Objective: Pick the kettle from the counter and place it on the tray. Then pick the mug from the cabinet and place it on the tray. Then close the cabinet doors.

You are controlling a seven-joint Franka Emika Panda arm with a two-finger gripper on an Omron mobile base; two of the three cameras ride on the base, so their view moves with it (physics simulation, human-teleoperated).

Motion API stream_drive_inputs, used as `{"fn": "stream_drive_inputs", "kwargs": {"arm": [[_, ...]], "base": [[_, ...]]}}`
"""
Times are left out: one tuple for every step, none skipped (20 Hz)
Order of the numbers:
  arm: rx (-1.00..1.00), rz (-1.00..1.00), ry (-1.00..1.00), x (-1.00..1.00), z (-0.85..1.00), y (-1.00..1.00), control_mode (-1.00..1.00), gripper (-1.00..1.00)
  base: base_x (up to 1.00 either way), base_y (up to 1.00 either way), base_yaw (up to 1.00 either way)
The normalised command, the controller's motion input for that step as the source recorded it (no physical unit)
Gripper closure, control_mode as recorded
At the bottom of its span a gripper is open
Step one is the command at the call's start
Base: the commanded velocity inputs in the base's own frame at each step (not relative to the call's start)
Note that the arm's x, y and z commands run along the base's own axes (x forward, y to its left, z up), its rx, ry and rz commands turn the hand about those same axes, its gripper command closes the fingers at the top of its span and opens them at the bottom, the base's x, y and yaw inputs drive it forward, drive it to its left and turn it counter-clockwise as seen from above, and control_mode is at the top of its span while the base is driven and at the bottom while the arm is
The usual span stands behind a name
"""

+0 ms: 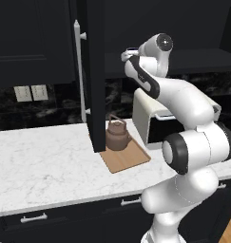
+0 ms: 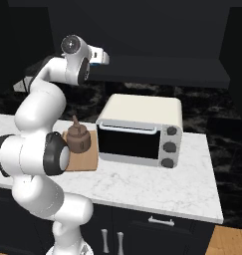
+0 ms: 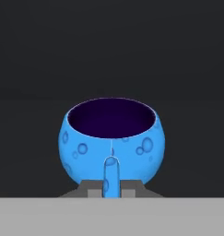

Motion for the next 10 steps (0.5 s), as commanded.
{"fn": "stream_drive_inputs", "kwargs": {"arm": [[0.0,0.0,0.0,0.0,0.0,0.0,-1.0,1.0],[0.0,0.0,0.0,0.0,0.0,0.0,-1.0,1.0],[0.0,0.0,0.0,0.0,0.0,0.0,-1.0,1.0],[0.0,0.0,0.0,0.0,0.0,0.0,-1.0,1.0],[0.0,0.0,0.0,0.0,0.0,0.0,-1.0,1.0],[0.0,0.0,0.0,0.0,0.0,0.0,-1.0,1.0],[0.0,0.0,0.0,0.0,-0.03,0.0,-1.0,1.0],[0.0,0.0,0.05,0.0,-0.1,0.0,-1.0,1.0],[0.0,0.0,0.01,-0.01,-0.1,0.0,-1.0,1.0],[0.0,0.0,0.0,-0.1,-0.07,0.0,-1.0,1.0]], "base": [[0.0,0.0,0.0],[0.0,0.0,0.0],[0.0,0.0,0.0],[0.0,0.0,0.0],[0.0,0.0,0.0],[0.0,0.0,0.0],[0.0,0.0,0.0],[0.0,0.0,0.0],[0.0,0.0,0.0],[0.0,0.0,0.0]]}}
